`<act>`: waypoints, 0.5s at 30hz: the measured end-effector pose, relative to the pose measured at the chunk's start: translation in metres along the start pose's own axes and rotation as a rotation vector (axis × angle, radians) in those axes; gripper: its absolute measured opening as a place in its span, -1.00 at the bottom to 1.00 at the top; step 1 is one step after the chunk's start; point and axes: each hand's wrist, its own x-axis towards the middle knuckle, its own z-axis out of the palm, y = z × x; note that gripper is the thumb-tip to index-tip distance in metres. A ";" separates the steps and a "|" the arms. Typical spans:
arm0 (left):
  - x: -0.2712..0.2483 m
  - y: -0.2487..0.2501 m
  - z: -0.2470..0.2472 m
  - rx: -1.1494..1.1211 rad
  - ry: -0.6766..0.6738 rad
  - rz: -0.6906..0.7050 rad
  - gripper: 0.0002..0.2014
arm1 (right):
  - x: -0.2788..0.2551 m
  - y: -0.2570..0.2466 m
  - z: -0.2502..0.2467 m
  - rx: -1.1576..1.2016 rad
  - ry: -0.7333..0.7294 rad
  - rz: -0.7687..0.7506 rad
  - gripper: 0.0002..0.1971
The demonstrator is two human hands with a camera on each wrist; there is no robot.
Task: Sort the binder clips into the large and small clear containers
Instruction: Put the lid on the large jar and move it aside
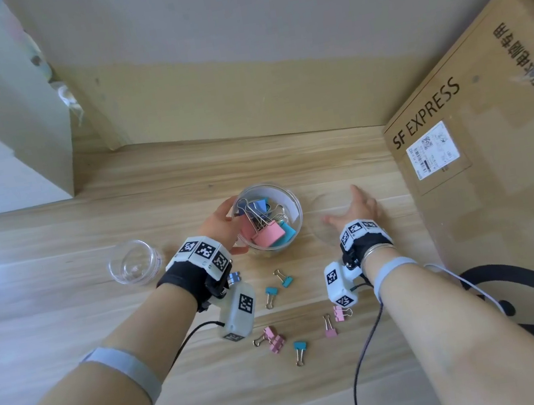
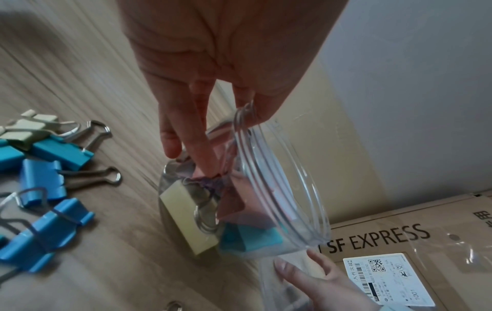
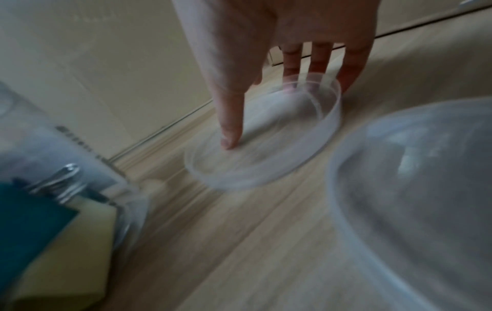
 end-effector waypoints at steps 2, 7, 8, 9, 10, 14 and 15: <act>-0.001 0.001 0.000 -0.002 -0.007 -0.004 -0.52 | -0.003 -0.003 -0.006 0.063 -0.014 -0.032 -0.23; -0.002 0.004 -0.001 -0.008 -0.029 -0.027 -0.51 | -0.019 -0.027 -0.017 0.367 0.006 -0.118 -0.86; -0.003 0.005 -0.001 -0.015 -0.029 -0.029 -0.51 | -0.026 -0.035 -0.021 0.401 0.018 -0.175 -0.92; -0.003 0.005 -0.001 -0.019 -0.028 -0.028 -0.52 | -0.034 -0.044 -0.023 0.395 0.030 -0.242 -0.94; -0.004 0.005 -0.001 -0.019 -0.026 -0.028 -0.52 | -0.043 -0.053 -0.024 0.366 0.042 -0.318 -0.93; -0.006 0.008 0.000 -0.004 -0.028 -0.014 -0.55 | -0.089 -0.076 -0.011 0.202 -0.037 -0.588 -0.90; -0.007 0.008 -0.001 -0.004 -0.033 -0.012 -0.57 | -0.098 -0.076 -0.005 0.109 -0.057 -0.663 -0.84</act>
